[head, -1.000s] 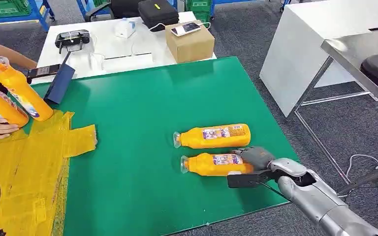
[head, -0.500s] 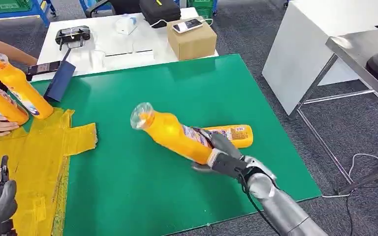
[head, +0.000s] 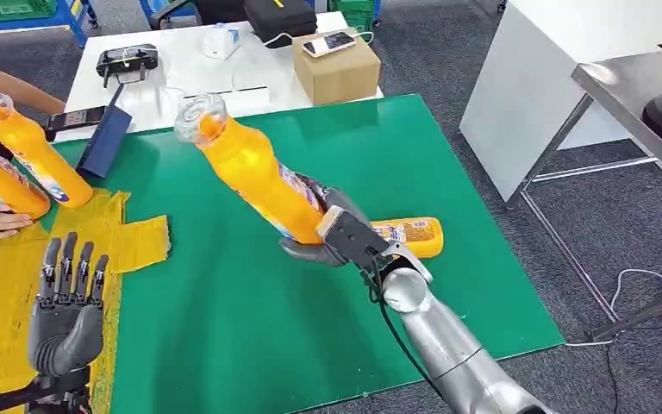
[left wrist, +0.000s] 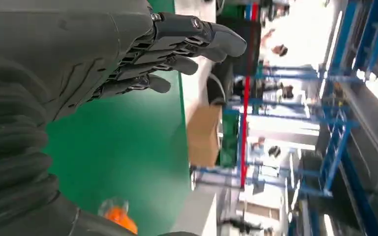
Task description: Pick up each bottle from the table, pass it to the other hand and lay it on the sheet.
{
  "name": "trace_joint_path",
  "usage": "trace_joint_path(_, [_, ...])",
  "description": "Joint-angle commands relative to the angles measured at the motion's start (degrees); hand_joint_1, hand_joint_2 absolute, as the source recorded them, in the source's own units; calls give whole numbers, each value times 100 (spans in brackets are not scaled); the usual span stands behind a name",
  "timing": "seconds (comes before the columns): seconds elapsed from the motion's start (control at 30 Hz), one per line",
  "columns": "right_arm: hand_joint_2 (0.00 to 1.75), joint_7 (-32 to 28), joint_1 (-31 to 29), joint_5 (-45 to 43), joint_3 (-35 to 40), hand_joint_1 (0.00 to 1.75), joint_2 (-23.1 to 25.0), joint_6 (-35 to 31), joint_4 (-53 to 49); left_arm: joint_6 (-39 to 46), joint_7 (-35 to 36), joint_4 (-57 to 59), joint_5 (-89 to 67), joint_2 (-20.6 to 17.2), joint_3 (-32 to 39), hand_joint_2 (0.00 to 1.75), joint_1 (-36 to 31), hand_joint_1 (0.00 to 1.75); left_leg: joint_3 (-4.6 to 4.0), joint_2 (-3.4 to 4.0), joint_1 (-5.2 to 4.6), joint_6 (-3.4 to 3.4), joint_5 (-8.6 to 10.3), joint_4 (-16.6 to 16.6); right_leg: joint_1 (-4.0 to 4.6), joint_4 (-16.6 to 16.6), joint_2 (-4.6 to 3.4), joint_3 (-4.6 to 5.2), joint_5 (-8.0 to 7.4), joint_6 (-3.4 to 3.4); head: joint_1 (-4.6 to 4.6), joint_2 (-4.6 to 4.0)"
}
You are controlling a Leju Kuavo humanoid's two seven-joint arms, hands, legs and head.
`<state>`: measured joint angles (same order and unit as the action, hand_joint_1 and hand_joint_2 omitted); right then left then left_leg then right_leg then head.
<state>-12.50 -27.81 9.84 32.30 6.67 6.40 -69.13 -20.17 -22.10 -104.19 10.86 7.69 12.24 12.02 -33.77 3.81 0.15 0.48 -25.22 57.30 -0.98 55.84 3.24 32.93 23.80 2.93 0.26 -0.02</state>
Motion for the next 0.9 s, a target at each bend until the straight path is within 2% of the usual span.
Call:
trace_joint_path(0.03, [175,85,-717,255,579,175,783,18,1620,-104,156,551,55,-203,-961,175,-181,0,15,-15,1,-6,-4,-4,-4,0,-40,-8,0,-16,2,0])
trace_joint_path(0.17, [175,121,-727,538,1427,175,1320,85,1982,98,127,427,-53,-208,-1150,175,-99,0,6,6,1,-5,-4,-4,-3,2,-39,5,-1,-12,4,0])
trace_joint_path(0.27, [175,275,-672,225,2657,175,1333,24,1919,237,36,267,-265,-208,-1102,175,28,0,13,1,6,-10,-9,-6,1,1,-55,0,3,-20,4,0])
trace_joint_path(0.33, [175,314,-548,115,3398,175,1333,-22,1887,291,-18,181,-455,-179,-1039,175,129,0,3,5,4,-5,-7,-5,2,1,-32,6,3,-11,7,0])
trace_joint_path(0.37, [175,301,-500,139,3687,175,1333,-13,1893,369,-70,134,-647,-157,-1007,175,170,0,17,-2,10,-9,-14,-8,6,-3,-55,-5,8,-20,0,0])
trace_joint_path(0.43, [175,221,-324,252,4190,175,1333,49,1854,459,-154,44,-898,-97,-943,175,287,0,8,-2,8,-5,-11,-11,2,-4,-45,2,6,-15,4,0])
trace_joint_path(0.53, [175,131,-407,277,4290,175,1333,130,1938,489,-173,60,-981,-107,-926,175,243,0,33,-31,21,-9,-27,-9,5,-6,-72,-24,20,-31,7,0])
trace_joint_path(0.57, [175,99,-445,266,4260,175,1333,154,1963,488,-171,71,-987,-104,-925,175,229,0,-12,-16,9,-3,-5,-9,0,-5,-22,13,6,-12,7,0])
trace_joint_path(0.67, [175,75,-480,255,4226,175,1333,184,1978,489,-170,81,-992,-101,-926,175,219,0,-15,-24,11,-7,-6,-4,2,-2,-24,19,7,-20,2,0])
trace_joint_path(0.7, [175,67,-494,252,4210,175,1333,198,1981,490,-170,84,-995,-99,-927,175,217,0,-21,-22,0,-4,0,-8,-6,-6,-2,27,5,-12,-2,0])
trace_joint_path(0.8, [175,67,-494,252,4210,175,1333,198,1981,490,-170,84,-995,-99,-927,175,217,0,-12,-44,5,-7,-2,-8,-2,-7,-8,16,9,-20,2,0])
trace_joint_path(0.87, [175,-8,-472,303,4322,175,1333,422,1992,588,-210,71,-1085,-65,-897,175,208,0,-20,-23,4,-5,-1,-6,1,-7,-5,24,5,-12,4,0])
trace_joint_path(0.9, [175,-51,-428,366,4380,175,1333,462,2006,633,-235,48,-1146,-59,-882,175,213,0,-4,-55,12,-10,-7,-6,4,-7,-20,6,12,-27,4,0])
